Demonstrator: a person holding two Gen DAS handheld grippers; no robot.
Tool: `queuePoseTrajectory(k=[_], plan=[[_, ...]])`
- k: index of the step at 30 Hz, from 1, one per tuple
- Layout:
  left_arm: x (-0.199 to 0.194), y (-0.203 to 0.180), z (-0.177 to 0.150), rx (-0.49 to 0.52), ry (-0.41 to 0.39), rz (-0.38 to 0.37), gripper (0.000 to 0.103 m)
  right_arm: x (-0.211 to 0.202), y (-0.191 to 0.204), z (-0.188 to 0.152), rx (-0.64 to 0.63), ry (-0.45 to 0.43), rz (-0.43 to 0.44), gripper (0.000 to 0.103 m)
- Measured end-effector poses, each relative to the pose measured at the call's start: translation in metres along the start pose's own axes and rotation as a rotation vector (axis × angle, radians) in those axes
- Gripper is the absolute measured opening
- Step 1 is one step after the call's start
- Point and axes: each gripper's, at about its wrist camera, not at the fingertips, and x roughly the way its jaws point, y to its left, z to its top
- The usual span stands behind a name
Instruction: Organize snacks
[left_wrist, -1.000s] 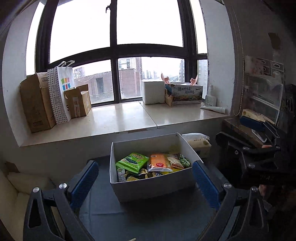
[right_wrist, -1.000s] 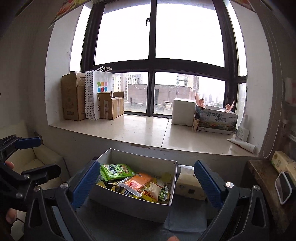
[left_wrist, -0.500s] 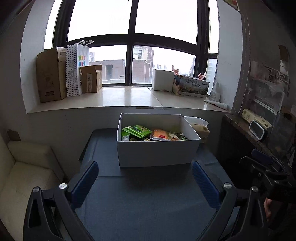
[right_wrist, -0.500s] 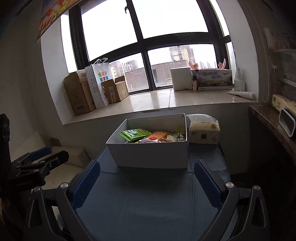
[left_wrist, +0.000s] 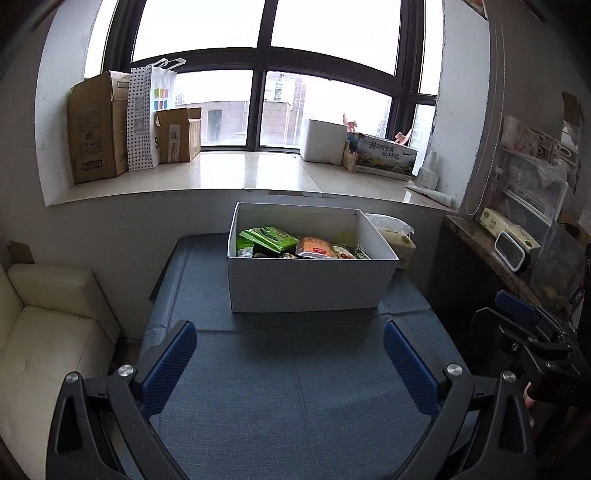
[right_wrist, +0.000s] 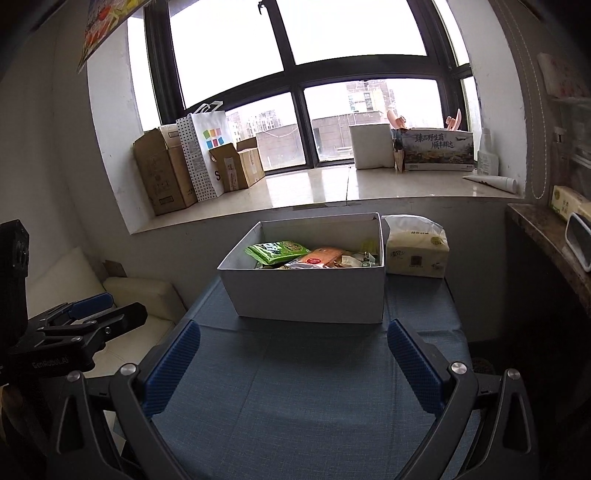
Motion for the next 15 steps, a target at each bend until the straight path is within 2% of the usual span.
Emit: queuePoseTrajectory(k=[15], plan=[[0.0024, -0.0037, -0.0010, 0.026, 0.007, -0.006, 0.103, -0.0032, -0.0025, 0.0013, 0.009, -0.007, 0.003, 0.103]])
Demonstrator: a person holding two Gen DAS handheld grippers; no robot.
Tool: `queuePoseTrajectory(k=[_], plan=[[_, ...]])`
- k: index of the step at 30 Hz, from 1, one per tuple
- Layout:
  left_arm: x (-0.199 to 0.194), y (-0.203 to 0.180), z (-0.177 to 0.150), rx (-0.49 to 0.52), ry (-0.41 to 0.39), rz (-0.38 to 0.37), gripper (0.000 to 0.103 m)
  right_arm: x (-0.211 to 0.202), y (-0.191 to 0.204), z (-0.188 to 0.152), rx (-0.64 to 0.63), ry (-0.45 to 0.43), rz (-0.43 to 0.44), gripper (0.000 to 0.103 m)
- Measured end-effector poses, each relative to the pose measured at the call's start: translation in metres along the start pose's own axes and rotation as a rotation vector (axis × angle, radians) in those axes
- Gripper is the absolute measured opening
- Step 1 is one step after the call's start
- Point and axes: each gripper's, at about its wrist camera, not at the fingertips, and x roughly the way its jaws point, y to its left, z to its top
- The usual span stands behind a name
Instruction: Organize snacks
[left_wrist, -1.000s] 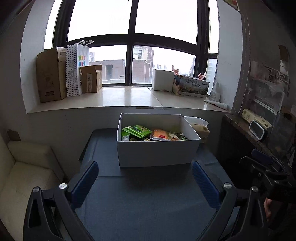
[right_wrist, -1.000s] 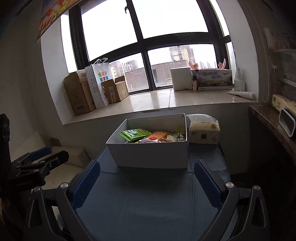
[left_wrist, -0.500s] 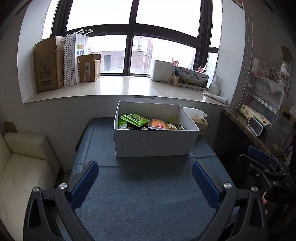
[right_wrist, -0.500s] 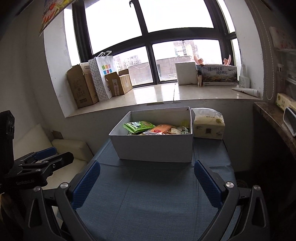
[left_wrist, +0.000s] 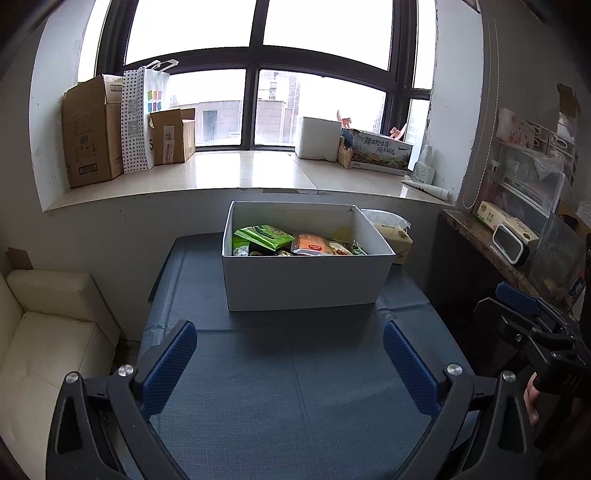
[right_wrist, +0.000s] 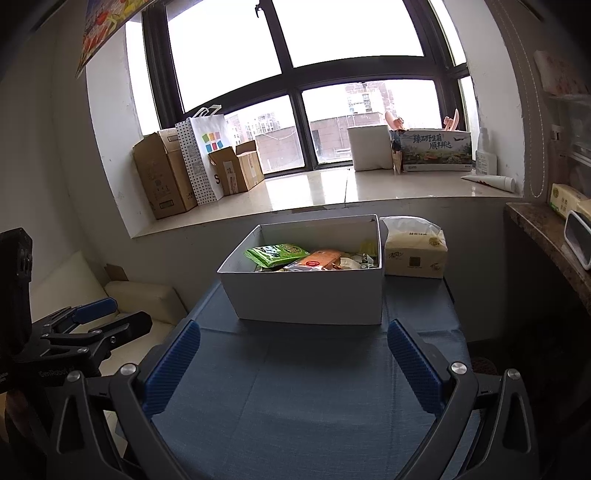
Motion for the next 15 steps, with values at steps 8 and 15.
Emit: queuePoseTrajectory(k=[8, 15], plan=[[0.0004, -0.0003, -0.0002, 0.000, 0.001, -0.001, 0.103, 0.0001, 0.0013, -0.0004, -0.003, 0.004, 0.005, 0.103], [0.0020, -0.0017, -0.0013, 0.006, 0.005, 0.004, 0.103, 0.0002, 0.0020, -0.0007, -0.008, 0.007, 0.011, 0.103]])
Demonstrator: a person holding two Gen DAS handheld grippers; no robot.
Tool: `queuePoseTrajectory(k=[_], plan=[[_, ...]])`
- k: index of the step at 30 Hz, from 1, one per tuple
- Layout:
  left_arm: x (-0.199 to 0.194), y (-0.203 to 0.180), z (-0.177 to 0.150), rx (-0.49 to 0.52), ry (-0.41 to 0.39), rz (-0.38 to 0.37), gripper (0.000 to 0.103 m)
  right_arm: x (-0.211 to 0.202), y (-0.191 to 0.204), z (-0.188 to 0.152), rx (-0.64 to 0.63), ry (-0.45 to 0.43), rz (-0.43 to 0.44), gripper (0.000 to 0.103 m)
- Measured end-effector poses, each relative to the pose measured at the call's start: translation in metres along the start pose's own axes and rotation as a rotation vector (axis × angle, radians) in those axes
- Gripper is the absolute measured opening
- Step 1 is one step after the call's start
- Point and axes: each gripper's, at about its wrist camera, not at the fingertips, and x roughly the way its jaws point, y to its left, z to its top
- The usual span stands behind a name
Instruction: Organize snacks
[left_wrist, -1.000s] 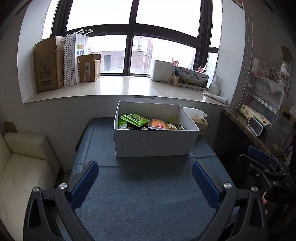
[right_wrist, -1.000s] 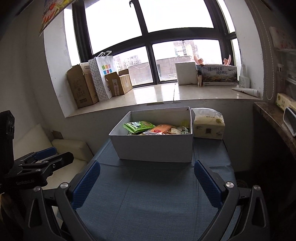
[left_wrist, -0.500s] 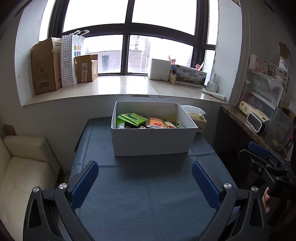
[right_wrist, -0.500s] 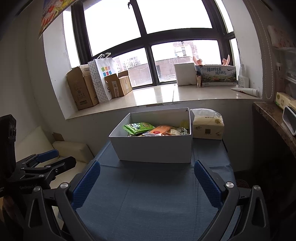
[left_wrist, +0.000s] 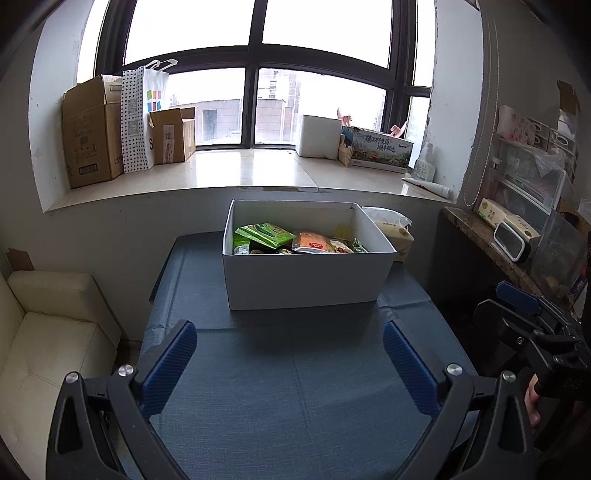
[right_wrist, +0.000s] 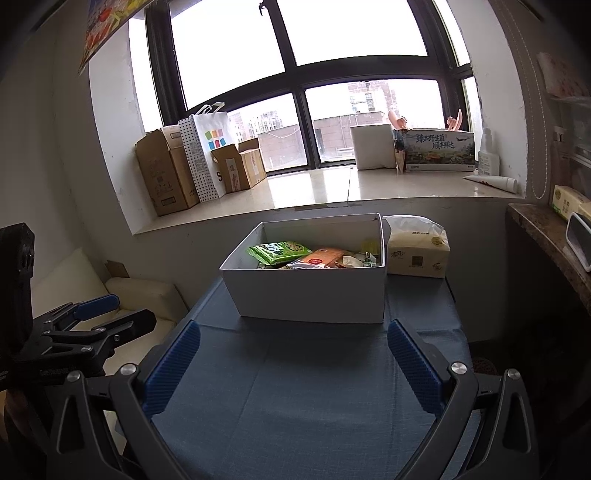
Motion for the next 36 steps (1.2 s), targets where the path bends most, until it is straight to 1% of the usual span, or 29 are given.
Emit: queuePoseTrajectory(k=[2, 36], plan=[[0.0001, 0.0005, -0.0002, 0.000, 0.001, -0.001, 0.103, -0.0001, -0.0006, 0.0005, 0.004, 0.000, 0.011, 0.103], [0.0030, 0.0013, -0.0026, 0.005, 0.014, -0.002, 0.103, 0.0029, 0.0019, -0.0017, -0.007, 0.010, 0.011, 0.103]])
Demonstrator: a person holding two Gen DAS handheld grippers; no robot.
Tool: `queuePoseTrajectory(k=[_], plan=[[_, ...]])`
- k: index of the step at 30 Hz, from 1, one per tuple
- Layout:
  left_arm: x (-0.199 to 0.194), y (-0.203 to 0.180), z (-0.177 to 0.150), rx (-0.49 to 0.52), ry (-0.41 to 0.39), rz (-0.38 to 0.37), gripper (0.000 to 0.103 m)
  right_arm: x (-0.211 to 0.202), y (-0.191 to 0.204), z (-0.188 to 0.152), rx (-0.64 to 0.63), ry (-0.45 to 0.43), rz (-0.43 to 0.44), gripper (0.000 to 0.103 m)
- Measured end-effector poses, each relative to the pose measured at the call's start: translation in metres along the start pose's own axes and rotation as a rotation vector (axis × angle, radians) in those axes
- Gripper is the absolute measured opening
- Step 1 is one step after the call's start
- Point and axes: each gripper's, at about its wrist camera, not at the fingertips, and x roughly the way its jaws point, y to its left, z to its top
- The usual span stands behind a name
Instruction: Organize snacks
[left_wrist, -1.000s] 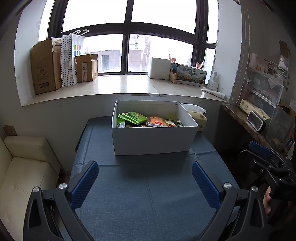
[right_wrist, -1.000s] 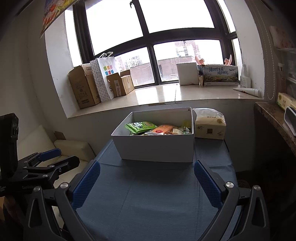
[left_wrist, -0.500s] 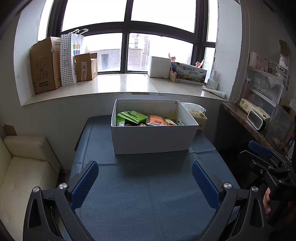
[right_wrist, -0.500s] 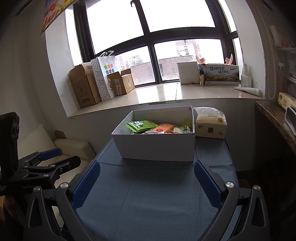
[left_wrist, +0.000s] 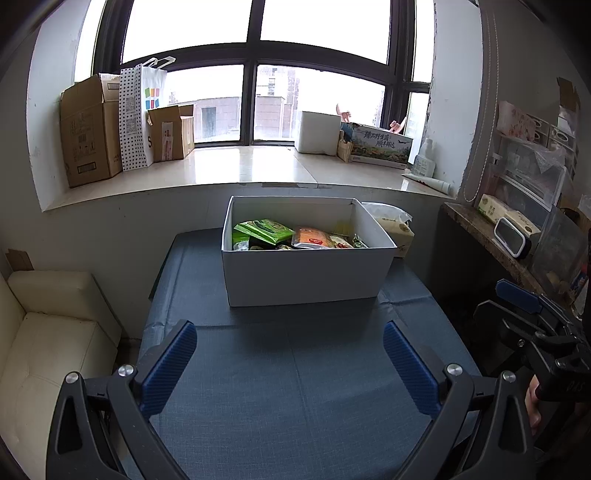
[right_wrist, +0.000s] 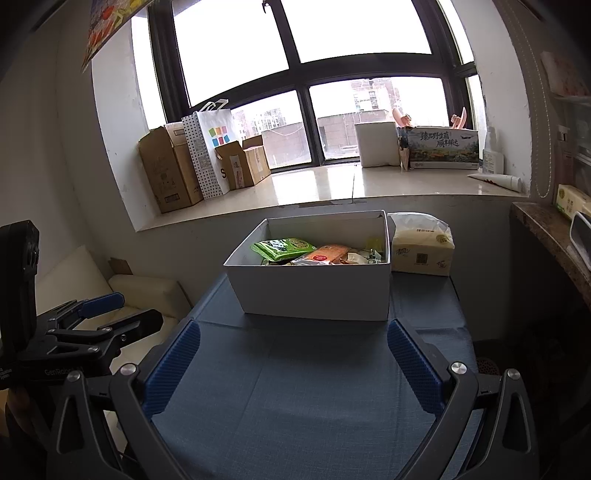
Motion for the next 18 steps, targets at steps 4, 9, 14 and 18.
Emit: queuePoseTrajectory(k=[4, 9, 14, 18], plan=[[0.0001, -0.0005, 0.0003, 0.002, -0.001, -0.001, 0.103, -0.0005, 0.0011, -0.0003, -0.002, 0.000, -0.001, 0.103], [-0.0001, -0.0011, -0.0002, 0.006, 0.000, 0.000, 0.103, 0.0005, 0.0015, -0.0001, -0.005, 0.002, 0.002, 0.103], [0.0004, -0.0006, -0.0004, 0.003, 0.003, -0.002, 0.103, 0.0011, 0.0017, 0.0002, -0.005, 0.002, 0.002, 0.103], [0.0008, -0.0003, -0.0001, 0.002, 0.004, -0.001, 0.103, 0.0008, 0.0017, 0.0003, -0.004, 0.003, 0.002, 0.103]])
